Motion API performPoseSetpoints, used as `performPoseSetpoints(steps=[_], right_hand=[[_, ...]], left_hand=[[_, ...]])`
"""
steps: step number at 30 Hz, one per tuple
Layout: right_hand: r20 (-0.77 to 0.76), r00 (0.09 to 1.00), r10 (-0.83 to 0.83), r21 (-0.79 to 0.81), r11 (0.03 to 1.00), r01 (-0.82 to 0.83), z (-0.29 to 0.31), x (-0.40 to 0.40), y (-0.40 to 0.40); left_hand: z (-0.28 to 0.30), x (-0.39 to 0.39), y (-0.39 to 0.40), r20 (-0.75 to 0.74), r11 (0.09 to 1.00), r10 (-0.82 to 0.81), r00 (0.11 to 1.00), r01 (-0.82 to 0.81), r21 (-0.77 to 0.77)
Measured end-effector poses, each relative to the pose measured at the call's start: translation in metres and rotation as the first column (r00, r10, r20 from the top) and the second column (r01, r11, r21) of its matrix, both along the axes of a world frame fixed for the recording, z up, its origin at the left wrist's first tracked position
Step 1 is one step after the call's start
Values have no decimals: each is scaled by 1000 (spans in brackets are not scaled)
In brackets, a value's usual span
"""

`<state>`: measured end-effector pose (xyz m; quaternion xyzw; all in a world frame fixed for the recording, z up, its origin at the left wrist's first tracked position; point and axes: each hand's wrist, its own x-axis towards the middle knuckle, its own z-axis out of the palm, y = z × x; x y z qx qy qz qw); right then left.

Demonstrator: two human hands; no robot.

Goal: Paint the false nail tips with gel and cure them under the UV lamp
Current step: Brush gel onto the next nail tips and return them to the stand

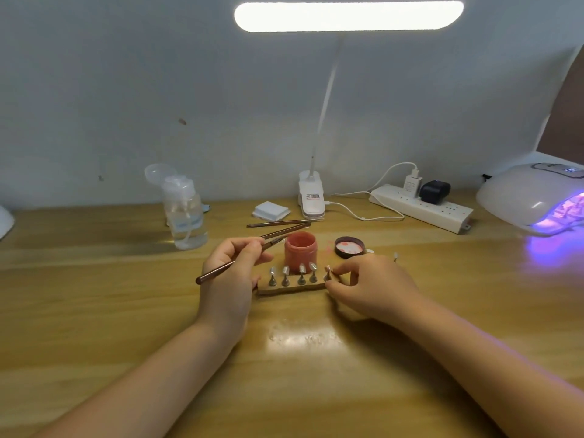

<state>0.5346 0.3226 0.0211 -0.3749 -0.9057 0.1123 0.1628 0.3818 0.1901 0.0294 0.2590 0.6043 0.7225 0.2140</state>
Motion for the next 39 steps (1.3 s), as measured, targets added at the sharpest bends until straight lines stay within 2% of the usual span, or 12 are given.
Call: performPoseSetpoints(steps=[5,9,13,17,22,29,34,37,39], right_hand=[[-15,996,88,206,975,-83,-6,8,-1],[-24,991,130,213,969,-122,-7,10,-1],[-60,990,131,176,977,-119,-7,10,0],[-92,987,130,155,981,-115,-7,11,-1],[-117,982,147,122,984,-132,-7,11,1],[-124,979,160,106,983,-147,-7,11,2],[-127,979,159,102,984,-146,-8,11,3],[-125,981,146,104,986,-134,-8,12,3],[-131,981,142,99,987,-130,-8,11,3]], left_hand=[[4,5,-4,-129,999,49,990,-51,-16],[27,-6,2,-340,995,48,939,-76,-71],[60,-18,26,-512,942,-100,853,-86,-326],[88,-21,58,-523,844,-284,804,-50,-534],[95,-17,82,-584,706,-459,669,-123,-697],[81,-21,95,-480,645,-513,712,-49,-763],[87,-28,86,-369,735,-369,853,25,-678],[91,-39,75,-228,787,-255,940,64,-614],[90,-48,66,-144,790,-230,963,98,-605]])
